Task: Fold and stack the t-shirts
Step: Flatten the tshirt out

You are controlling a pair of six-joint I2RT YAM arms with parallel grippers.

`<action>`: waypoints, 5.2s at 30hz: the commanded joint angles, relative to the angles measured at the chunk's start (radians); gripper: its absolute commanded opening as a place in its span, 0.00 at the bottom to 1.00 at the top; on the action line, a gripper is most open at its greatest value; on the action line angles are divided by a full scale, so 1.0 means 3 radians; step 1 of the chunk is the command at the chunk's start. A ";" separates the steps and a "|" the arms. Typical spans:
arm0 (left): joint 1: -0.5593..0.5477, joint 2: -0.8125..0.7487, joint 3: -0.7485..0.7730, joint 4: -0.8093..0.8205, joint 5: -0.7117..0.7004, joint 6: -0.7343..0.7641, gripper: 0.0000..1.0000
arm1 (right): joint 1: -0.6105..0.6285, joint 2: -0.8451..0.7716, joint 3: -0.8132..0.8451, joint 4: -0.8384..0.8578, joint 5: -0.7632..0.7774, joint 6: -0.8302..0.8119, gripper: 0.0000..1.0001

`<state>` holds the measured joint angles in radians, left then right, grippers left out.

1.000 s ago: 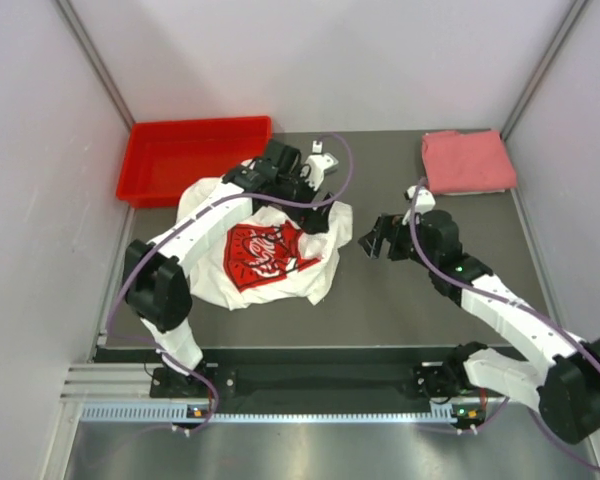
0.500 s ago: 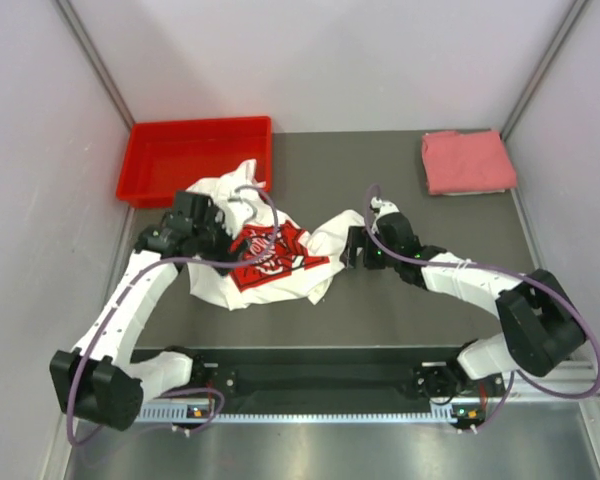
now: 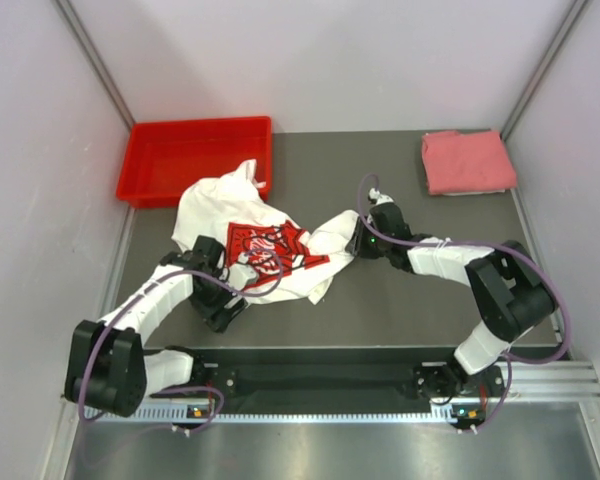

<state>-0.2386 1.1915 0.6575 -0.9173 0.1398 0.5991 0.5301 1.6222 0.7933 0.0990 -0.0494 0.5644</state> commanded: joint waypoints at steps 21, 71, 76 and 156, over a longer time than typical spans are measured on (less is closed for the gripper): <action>-0.0018 -0.0167 -0.0013 -0.0010 0.0004 0.0064 0.82 | -0.0212 -0.0560 0.0112 -0.0018 -0.0045 -0.0081 0.00; -0.0038 0.0042 -0.0167 0.1473 0.0215 0.0320 0.00 | -0.0340 -0.1137 0.0127 -0.0431 0.0318 -0.0281 0.00; -0.0028 -0.0259 0.0062 0.1340 -0.0081 -0.0007 0.00 | -0.0345 -0.1485 0.0260 -0.0728 0.0481 -0.0393 0.00; -0.0074 0.0657 0.1516 0.1657 -0.0304 -0.0162 0.99 | -0.1261 -0.1223 0.0225 -0.1414 0.0885 -0.0664 0.75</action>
<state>-0.2436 1.5368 1.1492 -0.4484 0.0425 0.5400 0.1646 1.3827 0.8680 -0.2974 0.1181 0.3939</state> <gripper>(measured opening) 0.928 0.735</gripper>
